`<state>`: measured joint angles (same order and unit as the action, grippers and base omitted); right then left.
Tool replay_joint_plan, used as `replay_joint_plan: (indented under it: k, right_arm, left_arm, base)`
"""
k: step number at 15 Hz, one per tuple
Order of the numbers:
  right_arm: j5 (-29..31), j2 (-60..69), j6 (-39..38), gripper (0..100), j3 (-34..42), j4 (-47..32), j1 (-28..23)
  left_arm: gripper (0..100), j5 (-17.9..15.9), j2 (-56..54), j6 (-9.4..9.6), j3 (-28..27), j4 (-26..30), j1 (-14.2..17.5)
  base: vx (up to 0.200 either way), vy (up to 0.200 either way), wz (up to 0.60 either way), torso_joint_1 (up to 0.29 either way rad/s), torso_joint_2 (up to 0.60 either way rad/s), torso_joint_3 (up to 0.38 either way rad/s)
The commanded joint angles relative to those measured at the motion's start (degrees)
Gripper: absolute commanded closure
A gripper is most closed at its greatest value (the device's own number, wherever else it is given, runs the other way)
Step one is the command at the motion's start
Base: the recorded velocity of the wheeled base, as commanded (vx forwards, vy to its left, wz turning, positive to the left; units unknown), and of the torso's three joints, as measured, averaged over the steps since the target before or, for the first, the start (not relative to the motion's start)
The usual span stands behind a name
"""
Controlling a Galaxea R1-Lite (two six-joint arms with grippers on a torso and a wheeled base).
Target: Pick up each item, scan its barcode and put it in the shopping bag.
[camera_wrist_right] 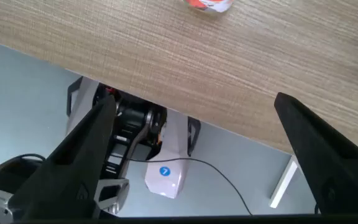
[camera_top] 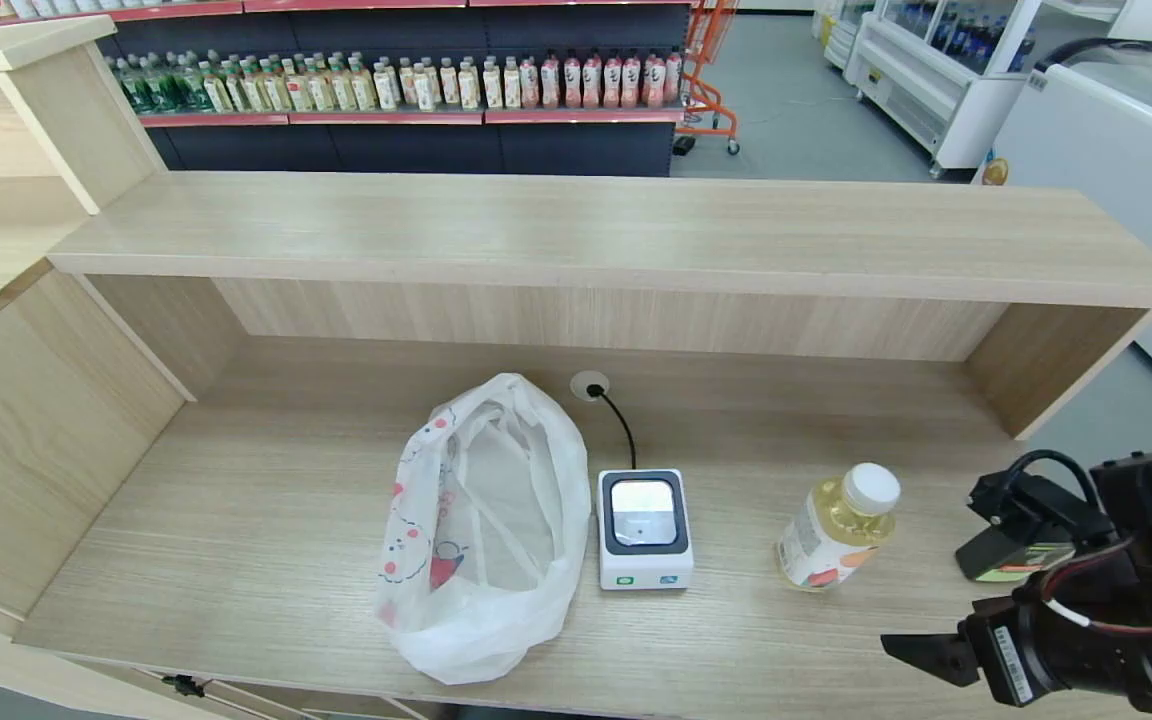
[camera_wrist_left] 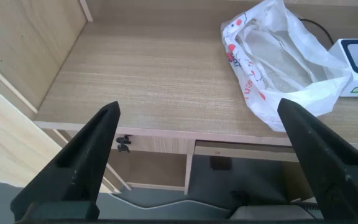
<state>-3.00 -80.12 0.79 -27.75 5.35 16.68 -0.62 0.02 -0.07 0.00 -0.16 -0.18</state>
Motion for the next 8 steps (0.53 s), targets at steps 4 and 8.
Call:
replay_joint_plan:
  k: [4,8]
  right_arm:
    - [6.9,-15.2,0.1,0,-0.1,16.1,4.2]
    - [9.2,-20.6,-0.4,0,-1.3,22.9,6.5]
  left_arm:
    - [0,0.0,0.0,-0.01,0.0,0.0,0.0]
    - [0,0.0,0.0,-0.01,0.0,0.0,0.0]
  base:
    - [0.0,0.0,0.0,0.0,0.0,0.0]
    - [0.0,0.0,0.0,0.0,0.0,0.0]
